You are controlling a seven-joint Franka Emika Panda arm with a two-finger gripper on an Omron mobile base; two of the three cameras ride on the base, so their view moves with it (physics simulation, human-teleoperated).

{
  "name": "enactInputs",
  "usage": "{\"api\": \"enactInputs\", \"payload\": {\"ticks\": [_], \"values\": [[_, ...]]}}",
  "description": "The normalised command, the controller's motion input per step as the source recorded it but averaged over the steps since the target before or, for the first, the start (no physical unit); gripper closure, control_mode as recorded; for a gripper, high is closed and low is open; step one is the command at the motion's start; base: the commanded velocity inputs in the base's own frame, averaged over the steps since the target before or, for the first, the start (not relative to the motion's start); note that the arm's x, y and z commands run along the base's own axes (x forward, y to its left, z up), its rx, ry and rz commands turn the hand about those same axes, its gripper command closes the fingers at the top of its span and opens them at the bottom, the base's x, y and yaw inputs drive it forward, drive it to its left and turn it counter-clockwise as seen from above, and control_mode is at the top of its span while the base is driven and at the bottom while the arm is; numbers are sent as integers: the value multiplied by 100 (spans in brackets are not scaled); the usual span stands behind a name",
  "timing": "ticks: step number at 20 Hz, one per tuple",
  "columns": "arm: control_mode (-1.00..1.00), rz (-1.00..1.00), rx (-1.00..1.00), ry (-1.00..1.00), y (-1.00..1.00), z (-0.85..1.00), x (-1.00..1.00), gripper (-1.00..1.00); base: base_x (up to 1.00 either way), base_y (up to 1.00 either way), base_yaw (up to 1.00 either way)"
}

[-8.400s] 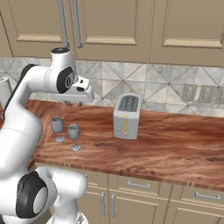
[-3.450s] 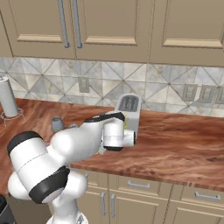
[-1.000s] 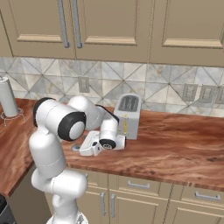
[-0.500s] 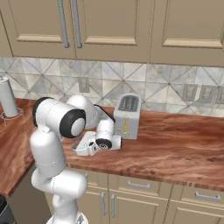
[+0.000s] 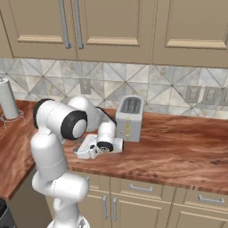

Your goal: Retrieve the wine glasses from the counter and place one next to each plate.

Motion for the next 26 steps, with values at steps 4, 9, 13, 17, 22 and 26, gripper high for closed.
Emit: {"api": "enactInputs", "payload": {"ticks": [4,9,13,17,22,26], "values": [[-100,0,0,0,17,0,0,100,0,0,0],[-100,0,0,0,17,0,0,100,0,0,0],[-100,0,0,-4,0,35,-20,100,0,0,0],[-100,0,0,-13,0,77,-41,100,0,0,0],[-100,0,1,-15,0,99,-51,100,0,0,0],[-100,0,6,-6,0,93,-66,100,0,0,0]]}}
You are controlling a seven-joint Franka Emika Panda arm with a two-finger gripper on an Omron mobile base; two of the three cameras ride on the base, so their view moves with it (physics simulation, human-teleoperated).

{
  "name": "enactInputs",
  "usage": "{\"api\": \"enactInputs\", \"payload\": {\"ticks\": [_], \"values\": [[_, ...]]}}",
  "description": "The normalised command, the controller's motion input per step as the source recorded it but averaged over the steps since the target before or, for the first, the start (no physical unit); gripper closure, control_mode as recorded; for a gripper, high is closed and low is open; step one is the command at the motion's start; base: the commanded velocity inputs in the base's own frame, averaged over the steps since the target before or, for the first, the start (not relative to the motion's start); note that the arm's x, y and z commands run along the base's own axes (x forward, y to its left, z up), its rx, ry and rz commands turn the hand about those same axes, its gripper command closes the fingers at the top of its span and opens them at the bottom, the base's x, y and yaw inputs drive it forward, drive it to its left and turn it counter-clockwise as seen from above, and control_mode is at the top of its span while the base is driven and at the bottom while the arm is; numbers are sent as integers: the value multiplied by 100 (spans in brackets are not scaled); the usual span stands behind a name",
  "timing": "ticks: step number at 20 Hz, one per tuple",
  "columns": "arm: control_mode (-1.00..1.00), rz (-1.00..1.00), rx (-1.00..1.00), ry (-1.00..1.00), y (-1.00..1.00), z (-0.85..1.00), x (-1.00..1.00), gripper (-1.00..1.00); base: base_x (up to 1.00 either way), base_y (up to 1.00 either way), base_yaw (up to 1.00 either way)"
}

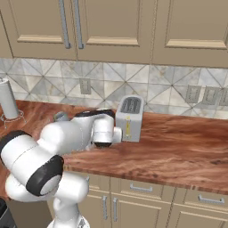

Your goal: Retrieve the wine glasses from the counter and place one next to each plate.

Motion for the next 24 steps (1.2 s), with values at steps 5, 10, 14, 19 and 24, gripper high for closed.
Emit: {"api": "enactInputs", "payload": {"ticks": [5,10,14,19,24], "values": [[-100,-1,13,-1,0,88,-67,100,0,0,0],[-100,-1,14,-5,0,83,-57,100,0,0,0],[-100,0,1,-4,0,47,-16,100,0,0,0],[-100,0,6,-5,-15,50,-24,100,0,0,0],[100,0,2,0,-4,8,-7,100,-34,-24,-1]]}}
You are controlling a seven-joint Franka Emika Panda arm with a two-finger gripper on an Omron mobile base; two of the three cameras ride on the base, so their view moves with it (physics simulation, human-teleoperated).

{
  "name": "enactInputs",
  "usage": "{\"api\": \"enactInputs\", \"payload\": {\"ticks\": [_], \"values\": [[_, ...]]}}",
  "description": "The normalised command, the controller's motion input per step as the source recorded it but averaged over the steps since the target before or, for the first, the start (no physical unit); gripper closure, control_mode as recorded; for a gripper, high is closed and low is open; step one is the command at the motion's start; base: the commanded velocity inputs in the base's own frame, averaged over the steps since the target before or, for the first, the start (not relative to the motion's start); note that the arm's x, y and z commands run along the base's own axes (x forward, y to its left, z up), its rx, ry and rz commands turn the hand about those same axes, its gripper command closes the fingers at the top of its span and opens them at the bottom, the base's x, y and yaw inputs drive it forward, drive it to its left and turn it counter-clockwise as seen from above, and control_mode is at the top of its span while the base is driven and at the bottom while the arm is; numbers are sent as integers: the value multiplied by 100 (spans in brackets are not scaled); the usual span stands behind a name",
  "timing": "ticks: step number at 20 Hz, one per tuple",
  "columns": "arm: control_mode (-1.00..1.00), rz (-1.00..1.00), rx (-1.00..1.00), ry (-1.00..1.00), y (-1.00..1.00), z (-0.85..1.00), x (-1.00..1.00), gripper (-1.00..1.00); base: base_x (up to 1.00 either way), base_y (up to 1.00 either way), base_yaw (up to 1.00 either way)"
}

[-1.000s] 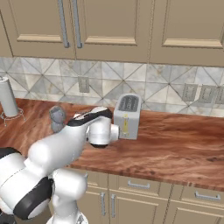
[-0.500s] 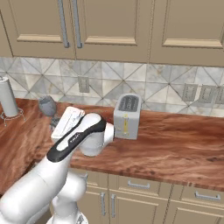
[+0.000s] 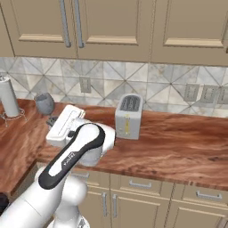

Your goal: Retrieve the wine glasses from the counter and place one next to each plate.

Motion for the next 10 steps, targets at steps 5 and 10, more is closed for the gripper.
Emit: {"api": "enactInputs", "payload": {"ticks": [5,10], "values": [[100,0,0,0,0,0,0,100,-75,-58,-11],[100,0,0,0,0,0,0,100,-39,-46,-64]]}}
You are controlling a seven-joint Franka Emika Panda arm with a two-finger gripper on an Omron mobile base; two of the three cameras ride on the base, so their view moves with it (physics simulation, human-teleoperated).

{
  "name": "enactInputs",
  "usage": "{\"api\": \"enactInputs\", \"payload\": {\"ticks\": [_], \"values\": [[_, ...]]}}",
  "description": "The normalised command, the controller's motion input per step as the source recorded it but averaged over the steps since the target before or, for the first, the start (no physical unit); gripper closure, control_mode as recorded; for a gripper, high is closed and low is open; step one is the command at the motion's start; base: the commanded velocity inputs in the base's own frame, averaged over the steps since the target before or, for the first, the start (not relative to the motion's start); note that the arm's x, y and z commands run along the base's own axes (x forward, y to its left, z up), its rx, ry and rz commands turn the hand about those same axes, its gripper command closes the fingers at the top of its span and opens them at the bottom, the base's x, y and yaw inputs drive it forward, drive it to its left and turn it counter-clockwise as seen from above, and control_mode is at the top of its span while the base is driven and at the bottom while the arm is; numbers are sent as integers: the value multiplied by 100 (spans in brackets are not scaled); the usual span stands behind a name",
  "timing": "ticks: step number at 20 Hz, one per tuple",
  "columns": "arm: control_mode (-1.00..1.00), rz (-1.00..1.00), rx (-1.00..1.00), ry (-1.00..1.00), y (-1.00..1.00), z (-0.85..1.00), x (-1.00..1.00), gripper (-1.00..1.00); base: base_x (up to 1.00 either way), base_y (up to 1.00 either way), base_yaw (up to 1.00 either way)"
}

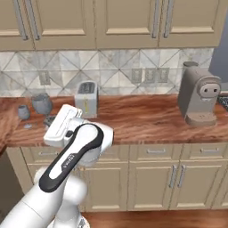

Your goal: Retrieve the wine glasses from the counter and place one next to each plate.

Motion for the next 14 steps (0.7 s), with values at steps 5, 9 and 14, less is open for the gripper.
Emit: {"api": "enactInputs", "payload": {"ticks": [5,9,14], "values": [[100,0,0,0,0,0,0,100,0,0,-100],[100,0,0,0,0,0,0,100,0,0,-100],[100,0,0,0,0,0,0,100,0,0,-100]]}}
